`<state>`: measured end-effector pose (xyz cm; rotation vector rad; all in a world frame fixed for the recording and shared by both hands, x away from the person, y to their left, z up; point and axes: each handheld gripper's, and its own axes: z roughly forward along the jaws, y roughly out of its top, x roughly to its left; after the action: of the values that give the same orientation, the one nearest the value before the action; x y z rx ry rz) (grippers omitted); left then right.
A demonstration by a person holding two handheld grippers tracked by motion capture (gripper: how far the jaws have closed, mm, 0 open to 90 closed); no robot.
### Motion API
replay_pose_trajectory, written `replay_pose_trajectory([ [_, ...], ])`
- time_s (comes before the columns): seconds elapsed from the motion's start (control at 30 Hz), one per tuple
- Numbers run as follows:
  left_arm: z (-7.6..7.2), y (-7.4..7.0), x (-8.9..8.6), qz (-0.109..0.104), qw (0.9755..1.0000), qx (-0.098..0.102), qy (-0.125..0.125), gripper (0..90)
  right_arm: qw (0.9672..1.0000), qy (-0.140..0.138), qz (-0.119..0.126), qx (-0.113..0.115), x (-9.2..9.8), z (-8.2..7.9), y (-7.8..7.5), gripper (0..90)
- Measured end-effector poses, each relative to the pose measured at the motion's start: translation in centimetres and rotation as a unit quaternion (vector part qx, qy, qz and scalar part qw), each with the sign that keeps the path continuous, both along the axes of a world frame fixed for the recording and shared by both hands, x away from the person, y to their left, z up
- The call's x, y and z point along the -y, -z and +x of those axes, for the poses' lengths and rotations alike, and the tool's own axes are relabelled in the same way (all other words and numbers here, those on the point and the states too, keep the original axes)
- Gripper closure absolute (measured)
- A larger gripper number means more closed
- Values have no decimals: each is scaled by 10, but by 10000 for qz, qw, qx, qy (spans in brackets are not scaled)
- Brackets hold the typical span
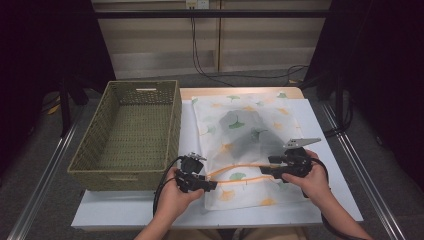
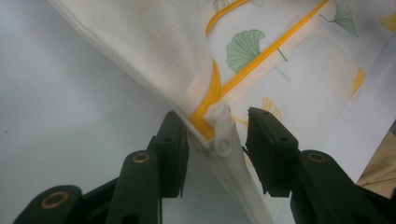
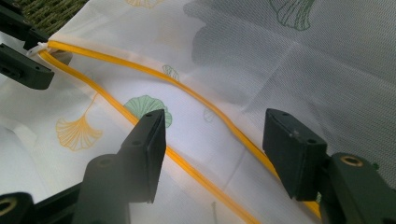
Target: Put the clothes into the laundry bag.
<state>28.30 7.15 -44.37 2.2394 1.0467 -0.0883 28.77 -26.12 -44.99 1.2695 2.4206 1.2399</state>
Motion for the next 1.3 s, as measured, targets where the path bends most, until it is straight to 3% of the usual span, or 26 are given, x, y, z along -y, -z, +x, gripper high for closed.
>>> replay_pose_trajectory([
  [0.1,-2,-1,1,58,9999,44,86,575,10000,-17,-8,23,0,0,0,397],
  [0.27,0,-2,2,-87,10000,-13,-11,636,10000,-14,2,28,0,0,-1,397],
  [0.4,2,-2,3,-58,9999,20,151,695,10000,-1,10,24,0,0,-1,395],
  [0.57,3,-4,8,-65,9997,9,245,697,10000,-5,20,11,-1,0,0,394],
  [0.77,5,-6,16,97,9992,12,382,755,10000,-19,29,-7,-3,0,0,392],
  [0.83,7,-7,19,15,9991,49,430,769,10000,-32,31,-2,-4,0,0,391],
  [1.03,11,-5,24,-40,9982,62,598,748,9999,-82,90,-32,-9,1,-1,387],
  [1.17,10,-5,25,-84,9982,116,580,713,9998,-131,128,-71,-14,1,-1,388],
  [1.23,9,-5,25,-170,9981,81,582,641,9997,-158,161,-89,-16,1,-1,388],
  [1.3,9,-6,24,-109,9983,79,575,623,9997,-169,158,-79,-19,0,-2,387],
])
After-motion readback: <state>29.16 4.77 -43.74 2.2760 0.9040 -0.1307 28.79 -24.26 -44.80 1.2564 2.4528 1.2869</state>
